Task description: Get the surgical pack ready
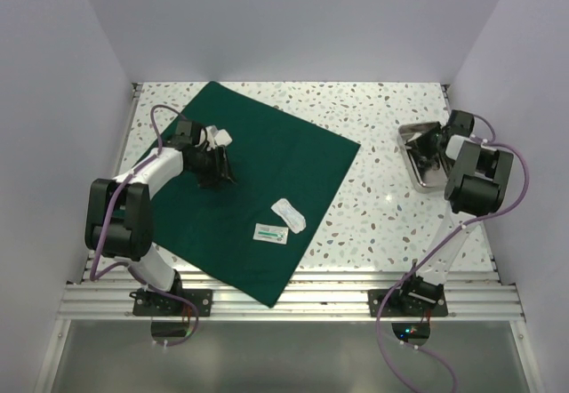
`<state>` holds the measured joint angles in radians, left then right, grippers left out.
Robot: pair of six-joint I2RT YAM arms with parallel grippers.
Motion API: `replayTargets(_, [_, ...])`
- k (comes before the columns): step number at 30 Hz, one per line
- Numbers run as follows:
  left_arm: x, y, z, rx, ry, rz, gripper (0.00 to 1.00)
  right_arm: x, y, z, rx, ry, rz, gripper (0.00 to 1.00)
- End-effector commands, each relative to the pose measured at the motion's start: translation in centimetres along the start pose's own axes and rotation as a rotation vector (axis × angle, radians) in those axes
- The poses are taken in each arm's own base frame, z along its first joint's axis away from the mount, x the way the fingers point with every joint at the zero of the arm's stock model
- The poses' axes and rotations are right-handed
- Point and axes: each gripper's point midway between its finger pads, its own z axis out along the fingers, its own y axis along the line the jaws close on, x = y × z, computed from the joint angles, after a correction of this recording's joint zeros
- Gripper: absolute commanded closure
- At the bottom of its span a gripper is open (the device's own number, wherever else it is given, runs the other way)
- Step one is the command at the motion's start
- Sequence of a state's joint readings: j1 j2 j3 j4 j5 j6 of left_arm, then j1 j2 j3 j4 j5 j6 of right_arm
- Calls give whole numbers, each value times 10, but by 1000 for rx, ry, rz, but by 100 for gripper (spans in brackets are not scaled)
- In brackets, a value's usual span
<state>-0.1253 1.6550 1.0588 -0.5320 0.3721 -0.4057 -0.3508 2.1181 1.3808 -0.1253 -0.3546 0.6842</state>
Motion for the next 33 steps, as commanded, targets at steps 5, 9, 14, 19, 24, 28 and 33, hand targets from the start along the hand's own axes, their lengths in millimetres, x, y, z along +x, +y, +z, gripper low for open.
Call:
replayTargets(5, [-14,-7,-6,25,-50,17,41,-37,16,0,-93,-202,217,84])
replayTargets(9, [-15,-4,-9,17,-51,18,41,-34,7,0,-53,-189,247,71])
replayTargets(14, [-17,-3,-14,15,-64,25,41,-30,0,-18,37,-162,191,48])
replayTargets(19, [-19,-7,-17,31,-67,26,41,-14,-16,-38,153,-119,168,44])
replayTargets(24, [-26,1,-24,-33,-87,22,40,-5,-19,-63,195,-115,122,40])
replayTargets(28, [-39,24,-34,-169,-127,-80,39,-5,-12,-83,221,-128,72,39])
replayTargets(33, [-66,42,-49,-276,-215,-222,37,9,27,-118,286,-137,-98,39])
